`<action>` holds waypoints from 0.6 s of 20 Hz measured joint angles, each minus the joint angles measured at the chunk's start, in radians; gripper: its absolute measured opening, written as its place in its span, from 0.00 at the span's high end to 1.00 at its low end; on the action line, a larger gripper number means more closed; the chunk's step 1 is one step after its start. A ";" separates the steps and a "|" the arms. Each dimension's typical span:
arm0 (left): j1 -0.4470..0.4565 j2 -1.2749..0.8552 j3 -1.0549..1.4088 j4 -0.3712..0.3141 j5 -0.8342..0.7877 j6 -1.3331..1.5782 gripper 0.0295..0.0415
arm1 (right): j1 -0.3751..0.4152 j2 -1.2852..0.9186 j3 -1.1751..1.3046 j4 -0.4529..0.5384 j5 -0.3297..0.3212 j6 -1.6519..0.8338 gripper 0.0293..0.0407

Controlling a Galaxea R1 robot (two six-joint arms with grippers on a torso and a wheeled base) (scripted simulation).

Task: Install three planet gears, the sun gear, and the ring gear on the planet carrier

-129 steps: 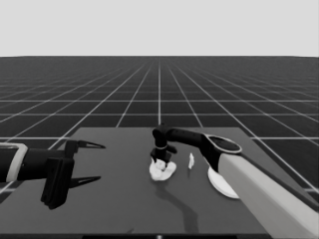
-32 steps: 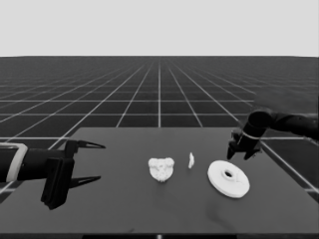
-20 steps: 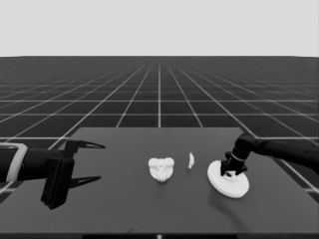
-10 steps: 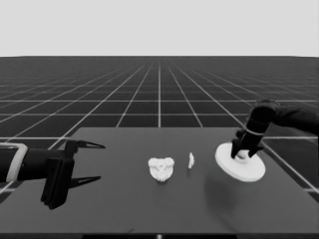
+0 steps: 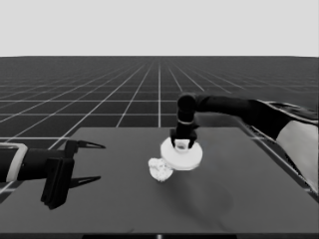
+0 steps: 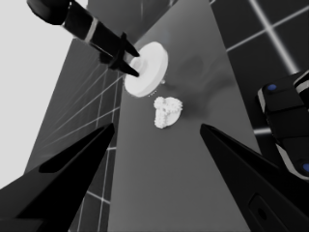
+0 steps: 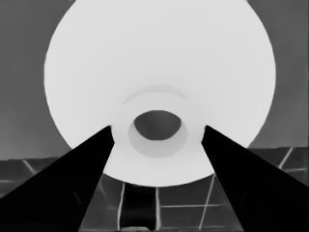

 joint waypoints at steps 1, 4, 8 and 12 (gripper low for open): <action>0.000 0.000 0.000 0.000 0.000 0.000 0.25 | -0.004 0.133 -0.143 -0.005 -0.001 -0.041 0.51; 0.000 0.000 0.000 0.000 0.000 0.000 0.25 | -0.009 0.294 -0.381 -0.012 -0.005 -0.141 0.51; 0.000 0.000 0.000 0.000 0.000 0.000 0.25 | -0.102 0.329 -0.441 -0.114 0.045 -0.168 0.51; 0.000 0.000 0.000 0.000 0.000 0.000 0.25 | -0.266 0.366 -0.545 -0.235 0.117 -0.224 0.51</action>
